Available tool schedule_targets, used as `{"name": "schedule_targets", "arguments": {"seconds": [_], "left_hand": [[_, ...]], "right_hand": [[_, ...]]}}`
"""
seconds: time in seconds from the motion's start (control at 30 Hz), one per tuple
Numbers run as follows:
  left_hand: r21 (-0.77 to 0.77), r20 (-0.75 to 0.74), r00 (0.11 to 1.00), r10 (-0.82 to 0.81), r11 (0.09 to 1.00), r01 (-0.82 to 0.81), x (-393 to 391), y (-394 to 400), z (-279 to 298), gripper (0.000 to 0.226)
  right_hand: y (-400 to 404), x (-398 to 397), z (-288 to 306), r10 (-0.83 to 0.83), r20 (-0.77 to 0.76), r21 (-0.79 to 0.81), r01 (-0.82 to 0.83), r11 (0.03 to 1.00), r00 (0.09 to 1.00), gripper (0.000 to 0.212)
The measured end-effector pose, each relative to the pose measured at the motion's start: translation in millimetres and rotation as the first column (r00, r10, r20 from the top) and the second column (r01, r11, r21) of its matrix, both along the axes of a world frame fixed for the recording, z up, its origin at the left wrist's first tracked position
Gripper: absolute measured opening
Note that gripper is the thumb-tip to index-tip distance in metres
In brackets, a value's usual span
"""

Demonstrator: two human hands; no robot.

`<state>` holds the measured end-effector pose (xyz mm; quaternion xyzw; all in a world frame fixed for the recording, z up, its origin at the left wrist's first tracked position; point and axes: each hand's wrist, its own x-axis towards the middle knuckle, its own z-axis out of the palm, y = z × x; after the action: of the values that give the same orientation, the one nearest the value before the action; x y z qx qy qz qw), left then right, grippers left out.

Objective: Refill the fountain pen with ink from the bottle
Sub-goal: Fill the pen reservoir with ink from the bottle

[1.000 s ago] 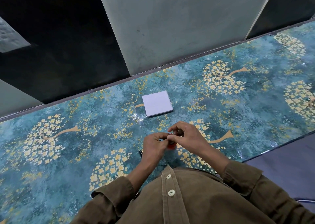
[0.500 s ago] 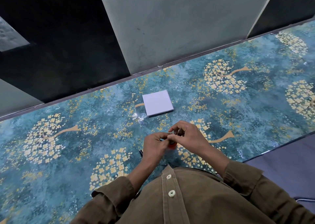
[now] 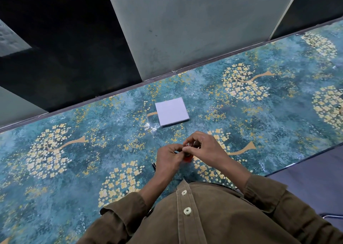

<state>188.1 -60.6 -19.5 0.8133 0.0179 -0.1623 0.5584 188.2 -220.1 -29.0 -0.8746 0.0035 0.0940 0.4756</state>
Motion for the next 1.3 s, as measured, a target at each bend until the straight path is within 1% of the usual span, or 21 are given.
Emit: {"name": "schedule_targets", "arguments": {"seconds": [0.13,0.33,0.5,0.57,0.67,0.8,0.87,0.97,1.1,1.2,1.23,1.3], "left_hand": [[-0.007,0.003,1.0,0.007,1.0,-0.007,0,0,0,0.014],[0.002,-0.019,1.0,-0.001,1.0,0.001,0,1,-2,0.021],[-0.009,-0.017,1.0,0.01,1.0,-0.01,0,1,-2,0.018],[-0.012,-0.01,1.0,0.01,1.0,-0.01,0,1,-3,0.015],[-0.005,-0.007,1.0,0.009,1.0,-0.009,0,1,-4,0.014],[0.002,-0.011,1.0,0.009,1.0,-0.009,-1,1,-3,0.019],[0.001,-0.008,1.0,0.008,1.0,-0.008,-2,0,-3,0.021],[0.002,-0.016,1.0,0.009,1.0,-0.009,-2,1,-3,0.018],[0.019,-0.031,0.999,-0.017,1.0,0.017,4,5,-14,0.011],[0.038,-0.046,0.999,0.005,0.999,-0.004,8,12,-18,0.029],[0.03,-0.046,0.998,0.031,0.999,-0.03,8,15,-18,0.032],[-0.014,-0.058,0.994,0.096,0.995,-0.097,5,22,-18,0.028]], "right_hand": [[-1,-1,-2,0.014,-0.007,0.009,-0.014,1.0,1.0,0.003],[4,1,-4,-0.042,0.032,-0.053,0.044,0.998,0.999,0.022],[-1,1,-1,0.013,0.011,0.003,-0.013,1.0,1.0,0.01],[-3,0,0,0.036,-0.003,0.006,-0.036,0.999,0.999,0.009],[-2,-2,1,0.023,-0.008,-0.009,-0.023,1.0,1.0,0.002],[3,-4,1,-0.022,0.016,-0.056,0.023,0.998,1.0,0.016],[5,-3,0,-0.04,0.021,-0.066,0.042,0.997,0.999,0.02],[5,-4,1,-0.076,0.014,-0.031,0.077,0.997,0.997,0.019],[2,-6,4,-0.123,-0.019,0.038,0.123,0.992,0.992,0.013],[-3,-7,9,-0.163,-0.025,0.084,0.165,0.983,0.986,0.01],[-5,-7,11,-0.175,-0.028,0.102,0.177,0.979,0.984,0.01],[-10,-8,12,-0.196,-0.048,0.15,0.202,0.968,0.979,0.009]]}}
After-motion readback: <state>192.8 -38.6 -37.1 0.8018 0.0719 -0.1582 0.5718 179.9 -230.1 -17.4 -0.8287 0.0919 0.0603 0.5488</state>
